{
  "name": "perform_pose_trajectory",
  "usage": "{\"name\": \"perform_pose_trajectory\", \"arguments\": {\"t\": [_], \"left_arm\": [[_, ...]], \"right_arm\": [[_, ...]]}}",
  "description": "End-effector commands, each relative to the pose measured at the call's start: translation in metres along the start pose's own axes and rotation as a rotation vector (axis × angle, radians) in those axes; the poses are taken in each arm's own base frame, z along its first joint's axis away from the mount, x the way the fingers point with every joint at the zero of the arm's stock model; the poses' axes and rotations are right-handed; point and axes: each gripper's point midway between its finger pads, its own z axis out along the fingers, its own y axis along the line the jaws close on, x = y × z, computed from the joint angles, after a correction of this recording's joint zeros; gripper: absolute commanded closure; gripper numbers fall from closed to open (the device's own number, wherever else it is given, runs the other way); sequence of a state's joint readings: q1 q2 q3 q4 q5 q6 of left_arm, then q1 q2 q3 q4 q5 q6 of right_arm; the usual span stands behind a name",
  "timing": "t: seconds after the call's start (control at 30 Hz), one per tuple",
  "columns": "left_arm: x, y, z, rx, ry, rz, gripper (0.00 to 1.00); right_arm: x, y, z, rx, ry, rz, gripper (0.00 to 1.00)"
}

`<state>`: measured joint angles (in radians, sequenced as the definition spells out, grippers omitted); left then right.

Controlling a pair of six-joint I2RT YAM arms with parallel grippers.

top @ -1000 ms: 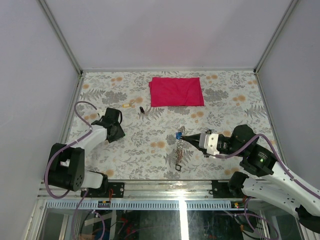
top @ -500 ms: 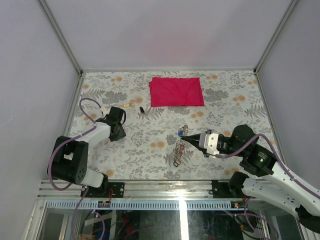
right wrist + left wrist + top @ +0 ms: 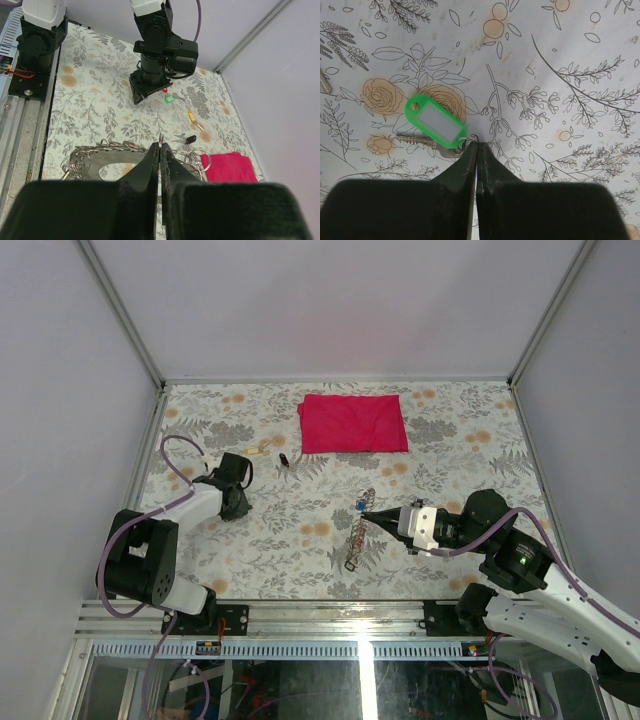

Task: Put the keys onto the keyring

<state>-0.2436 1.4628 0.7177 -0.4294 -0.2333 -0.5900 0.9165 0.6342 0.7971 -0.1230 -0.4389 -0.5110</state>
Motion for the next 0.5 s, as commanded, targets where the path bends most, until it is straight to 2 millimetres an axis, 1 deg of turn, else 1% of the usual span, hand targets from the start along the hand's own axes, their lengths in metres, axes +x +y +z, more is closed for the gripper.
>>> {"name": "perform_pose_trajectory", "arguments": {"t": [0.0,0.2,0.33,0.47], "left_arm": [[-0.003,-0.001,-0.001,-0.003,-0.020,0.011,1.00],[-0.018,-0.010,-0.018,0.021,-0.069,0.031,1.00],[-0.028,-0.025,-0.035,0.097,-0.111,0.052,1.00],[-0.031,-0.039,-0.050,0.177,-0.133,0.081,1.00]], "right_arm": [[-0.028,-0.010,-0.001,0.029,-0.092,-0.031,1.00],[-0.030,-0.011,-0.001,0.032,-0.098,-0.028,1.00],[-0.030,-0.012,0.000,0.033,-0.096,-0.021,1.00],[-0.031,-0.013,-0.001,0.041,-0.095,-0.016,1.00]]}}
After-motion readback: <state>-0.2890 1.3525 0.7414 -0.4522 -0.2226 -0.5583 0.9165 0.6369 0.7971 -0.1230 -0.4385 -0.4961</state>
